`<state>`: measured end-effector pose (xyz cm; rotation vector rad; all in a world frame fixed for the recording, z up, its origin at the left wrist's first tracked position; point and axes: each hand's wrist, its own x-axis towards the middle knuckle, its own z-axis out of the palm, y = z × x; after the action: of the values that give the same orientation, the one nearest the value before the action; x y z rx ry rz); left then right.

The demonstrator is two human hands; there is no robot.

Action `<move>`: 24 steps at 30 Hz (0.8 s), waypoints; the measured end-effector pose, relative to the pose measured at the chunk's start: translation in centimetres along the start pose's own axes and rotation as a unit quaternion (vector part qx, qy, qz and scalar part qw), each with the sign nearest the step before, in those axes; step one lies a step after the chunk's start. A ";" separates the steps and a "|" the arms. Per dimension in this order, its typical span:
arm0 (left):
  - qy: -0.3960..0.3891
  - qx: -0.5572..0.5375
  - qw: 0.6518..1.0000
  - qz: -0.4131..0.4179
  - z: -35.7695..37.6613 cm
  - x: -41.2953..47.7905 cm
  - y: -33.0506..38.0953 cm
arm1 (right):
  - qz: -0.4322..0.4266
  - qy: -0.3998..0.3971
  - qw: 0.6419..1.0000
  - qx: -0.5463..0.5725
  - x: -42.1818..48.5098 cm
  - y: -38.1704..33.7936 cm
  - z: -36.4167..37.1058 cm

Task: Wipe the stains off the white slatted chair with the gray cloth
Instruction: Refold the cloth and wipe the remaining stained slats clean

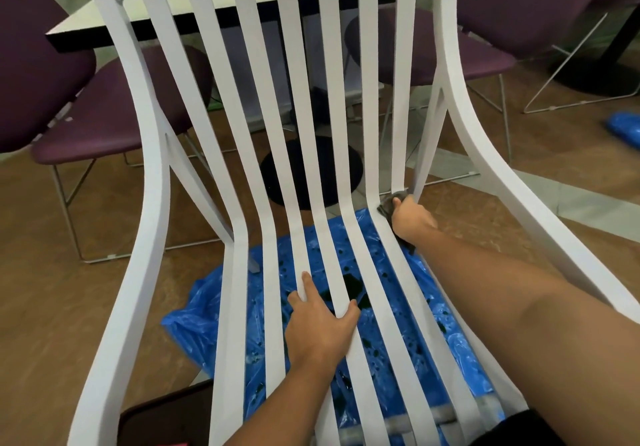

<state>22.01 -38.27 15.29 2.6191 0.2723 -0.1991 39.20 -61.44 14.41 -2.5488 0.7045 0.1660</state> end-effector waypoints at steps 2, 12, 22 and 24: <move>0.000 0.004 1.000 0.000 0.0 -0.1 0.1 | 0.010 0.009 1.000 -0.012 -0.6 0.0 0.1; 0.008 -0.002 1.000 -0.010 -0.1 -0.2 0.2 | -0.001 0.044 0.999 -0.030 -7.1 3.4 -0.1; -0.004 -0.001 1.000 -0.018 -0.6 -0.6 0.4 | 0.001 -0.009 0.999 -0.033 -12.5 6.8 -0.7; -0.003 -0.002 1.000 -0.019 -0.7 -0.6 0.5 | -0.001 -0.023 0.999 -0.043 -13.2 7.5 -0.9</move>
<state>21.63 -38.49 16.24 2.6100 0.3210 -0.2204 24.03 -61.55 15.16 -2.6174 0.6908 0.2590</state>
